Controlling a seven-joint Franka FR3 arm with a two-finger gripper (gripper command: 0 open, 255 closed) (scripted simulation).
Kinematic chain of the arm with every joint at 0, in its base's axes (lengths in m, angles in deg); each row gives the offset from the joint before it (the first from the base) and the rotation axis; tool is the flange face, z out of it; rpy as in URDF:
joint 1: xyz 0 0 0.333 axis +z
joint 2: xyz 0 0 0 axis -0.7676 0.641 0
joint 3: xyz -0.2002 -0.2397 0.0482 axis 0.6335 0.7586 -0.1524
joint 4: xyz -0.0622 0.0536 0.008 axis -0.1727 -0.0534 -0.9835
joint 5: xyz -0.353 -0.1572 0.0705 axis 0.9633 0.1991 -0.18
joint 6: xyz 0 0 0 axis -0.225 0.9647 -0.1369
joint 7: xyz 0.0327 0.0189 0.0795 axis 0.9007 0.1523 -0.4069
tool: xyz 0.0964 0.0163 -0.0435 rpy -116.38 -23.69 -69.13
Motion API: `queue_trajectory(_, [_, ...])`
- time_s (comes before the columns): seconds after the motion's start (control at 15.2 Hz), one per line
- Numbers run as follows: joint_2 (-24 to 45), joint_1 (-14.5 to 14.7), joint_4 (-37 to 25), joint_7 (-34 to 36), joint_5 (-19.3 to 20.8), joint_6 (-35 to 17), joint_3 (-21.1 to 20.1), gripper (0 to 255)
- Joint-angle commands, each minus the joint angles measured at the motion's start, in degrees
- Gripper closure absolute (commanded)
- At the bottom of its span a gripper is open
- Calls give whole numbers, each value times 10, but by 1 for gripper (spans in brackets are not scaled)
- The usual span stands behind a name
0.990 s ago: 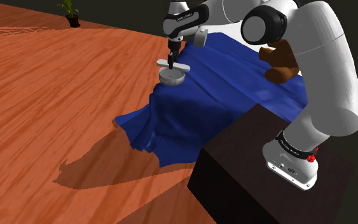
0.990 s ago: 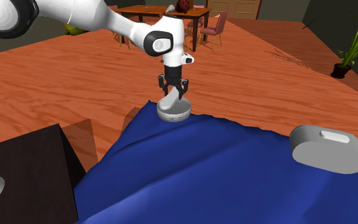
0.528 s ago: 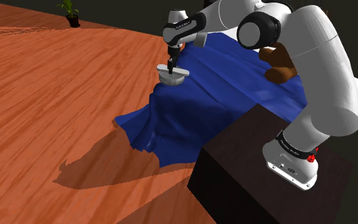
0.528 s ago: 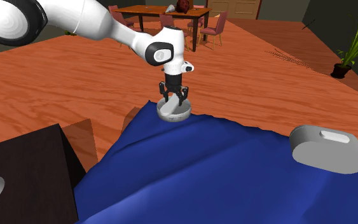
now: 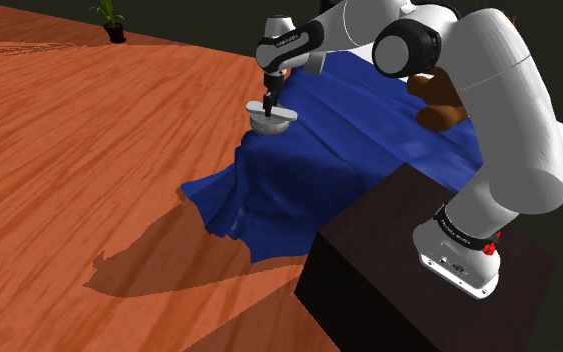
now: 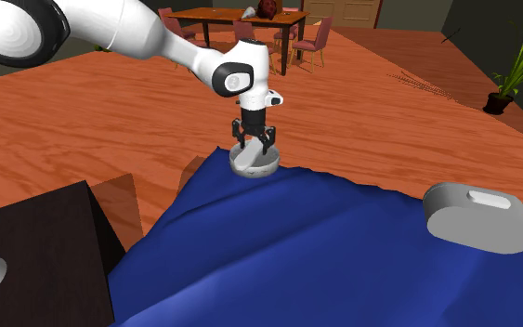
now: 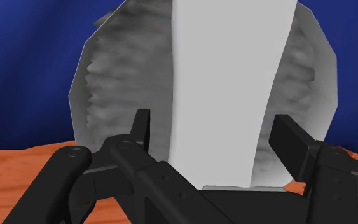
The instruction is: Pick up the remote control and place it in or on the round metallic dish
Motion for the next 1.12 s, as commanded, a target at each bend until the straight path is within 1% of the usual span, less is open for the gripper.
queue_trajectory(0.0, [0,0,0,0,0,0,0,0])
queue_trajectory(0.26, [0,0,0,0,0,0,0,0])
queue_trajectory(0.53, [-41,1,-3,2,4,44,4,0])
queue_trajectory(1.06, [-41,1,-3,2,4,44,4,0])
